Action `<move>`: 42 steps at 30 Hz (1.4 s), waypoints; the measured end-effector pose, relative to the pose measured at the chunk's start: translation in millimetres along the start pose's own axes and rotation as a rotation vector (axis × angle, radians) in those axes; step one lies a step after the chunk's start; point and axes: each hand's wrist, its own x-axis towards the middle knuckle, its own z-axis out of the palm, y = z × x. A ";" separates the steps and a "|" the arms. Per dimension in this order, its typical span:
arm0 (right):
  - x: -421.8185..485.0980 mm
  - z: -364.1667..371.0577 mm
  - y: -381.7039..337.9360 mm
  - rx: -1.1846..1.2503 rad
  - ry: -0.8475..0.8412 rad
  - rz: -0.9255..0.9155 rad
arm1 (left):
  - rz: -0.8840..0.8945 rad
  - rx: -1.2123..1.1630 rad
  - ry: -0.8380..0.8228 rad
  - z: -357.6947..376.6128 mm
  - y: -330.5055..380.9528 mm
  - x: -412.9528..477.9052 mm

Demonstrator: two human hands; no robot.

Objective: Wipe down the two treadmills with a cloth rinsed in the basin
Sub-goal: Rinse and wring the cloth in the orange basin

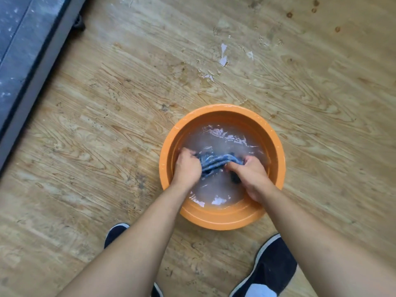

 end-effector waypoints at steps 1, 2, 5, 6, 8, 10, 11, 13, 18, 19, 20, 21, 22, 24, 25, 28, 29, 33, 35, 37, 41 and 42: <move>0.2 5.7 2.8 0.123 0.091 0.014 | -0.076 -0.067 -0.022 0.8 0.7 5.0; -0.2 11.0 4.0 0.261 0.133 0.050 | -0.113 -0.115 -0.054 1.5 2.4 6.1; -5.4 18.5 3.6 0.485 0.102 0.151 | -0.116 -0.112 -0.155 2.9 0.4 8.5; -6.7 18.2 2.9 0.461 0.083 0.160 | -0.080 -0.075 -0.151 0.8 2.2 6.4; -6.2 17.5 6.1 0.298 0.097 0.122 | -0.052 -0.034 -0.108 -0.9 0.7 8.9; -2.4 19.2 9.4 0.026 0.250 0.030 | -0.080 0.095 -0.087 1.4 1.4 8.8; 0.0 20.9 11.5 -0.104 0.343 -0.027 | -0.091 0.161 -0.090 3.4 1.8 8.2; -1.4 24.6 10.2 -0.183 0.468 -0.084 | -0.091 0.207 -0.056 9.4 5.1 3.7; 0.1 25.3 9.1 0.065 0.340 -0.010 | -0.109 -0.023 0.063 15.9 7.2 3.3; 1.4 25.4 11.1 -0.015 0.291 -0.018 | -0.112 -0.095 0.085 16.9 7.2 3.1; 2.1 25.5 12.2 -0.082 0.263 -0.037 | -0.128 -0.176 0.096 17.8 7.7 1.1; 2.8 26.2 13.5 -0.117 0.258 -0.037 | -0.159 -0.249 0.085 19.3 7.4 -1.2; 1.0 27.0 12.5 -0.108 0.254 -0.031 | -0.221 -0.315 0.053 20.4 8.3 -5.9; -1.1 29.5 12.0 -0.056 0.260 -0.018 | -0.329 -0.434 -0.067 22.8 6.3 -11.7; -1.9 30.4 12.1 -0.050 0.264 -0.030 | -0.355 -0.488 -0.132 24.1 1.2 -9.3; 0.3 28.7 11.7 -0.111 0.322 -0.087 | -0.374 -0.561 -0.178 27.8 -16.3 -6.2; 2.6 26.0 11.8 -0.110 0.347 -0.090 | -0.354 -0.520 -0.181 32.0 -22.6 -4.4; 10.3 23.0 12.2 -0.144 0.367 -0.093 | -0.288 -0.475 -0.121 43.1 -29.8 -12.8; 12.2 27.1 11.9 -0.115 0.386 -0.041 | -0.320 -0.582 -0.047 40.5 -27.0 -9.8; 15.5 29.6 8.6 0.005 0.450 0.025 | -0.383 -0.641 -0.033 34.4 -22.2 -6.3; 19.0 26.8 -8.0 0.169 0.547 0.107 | -0.330 -0.394 -0.053 31.7 -21.7 -7.3; 18.7 25.2 -10.2 0.143 0.529 0.099 | -0.288 -0.290 -0.021 33.1 -24.1 -9.3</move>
